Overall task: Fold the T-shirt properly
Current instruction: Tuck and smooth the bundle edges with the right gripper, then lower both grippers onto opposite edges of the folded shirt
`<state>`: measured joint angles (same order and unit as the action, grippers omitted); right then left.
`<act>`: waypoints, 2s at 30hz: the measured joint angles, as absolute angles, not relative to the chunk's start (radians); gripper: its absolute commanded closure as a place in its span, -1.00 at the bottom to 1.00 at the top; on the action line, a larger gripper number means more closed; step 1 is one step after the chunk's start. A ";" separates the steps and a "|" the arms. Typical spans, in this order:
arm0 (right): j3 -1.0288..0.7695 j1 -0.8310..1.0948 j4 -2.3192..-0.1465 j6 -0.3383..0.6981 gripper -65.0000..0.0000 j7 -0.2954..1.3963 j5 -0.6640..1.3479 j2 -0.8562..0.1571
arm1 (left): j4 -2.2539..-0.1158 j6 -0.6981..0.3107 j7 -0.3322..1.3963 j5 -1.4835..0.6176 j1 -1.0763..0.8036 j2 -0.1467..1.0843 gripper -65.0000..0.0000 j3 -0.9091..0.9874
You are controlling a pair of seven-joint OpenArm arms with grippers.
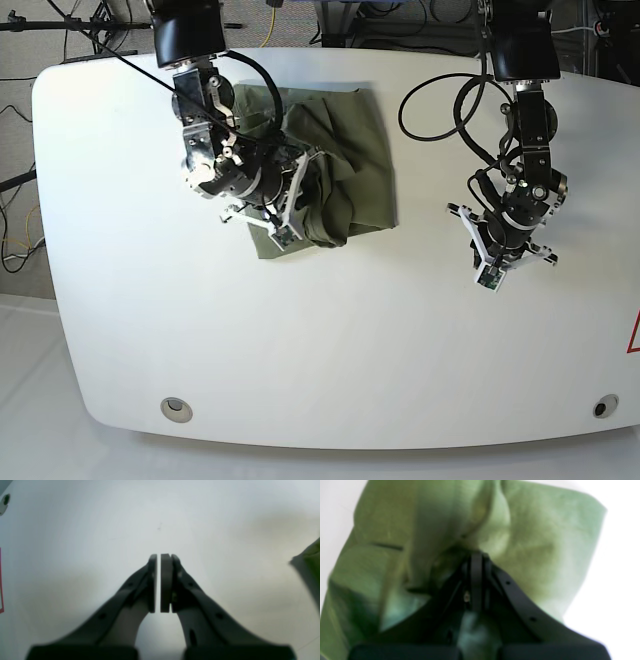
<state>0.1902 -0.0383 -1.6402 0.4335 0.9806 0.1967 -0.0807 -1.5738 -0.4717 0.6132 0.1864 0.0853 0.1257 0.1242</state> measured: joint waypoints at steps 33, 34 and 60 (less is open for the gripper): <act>0.452 -0.045 -1.674 0.429 1.00 0.986 0.186 0.012 | -1.500 -0.472 0.613 0.184 0.092 0.125 0.96 0.124; 0.453 -0.046 -1.687 0.427 1.00 0.992 0.187 0.017 | -1.500 -0.472 0.613 0.184 0.092 0.124 0.96 0.124; 0.244 -0.024 -1.811 0.385 1.00 1.059 0.187 -0.123 | -1.522 -0.471 0.617 0.191 0.090 0.098 0.97 0.103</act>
<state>0.2440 -0.0242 -1.8111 0.3855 1.0592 0.1871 -0.1234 -1.5219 -0.4709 0.6174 0.1913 0.0898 0.0982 0.1032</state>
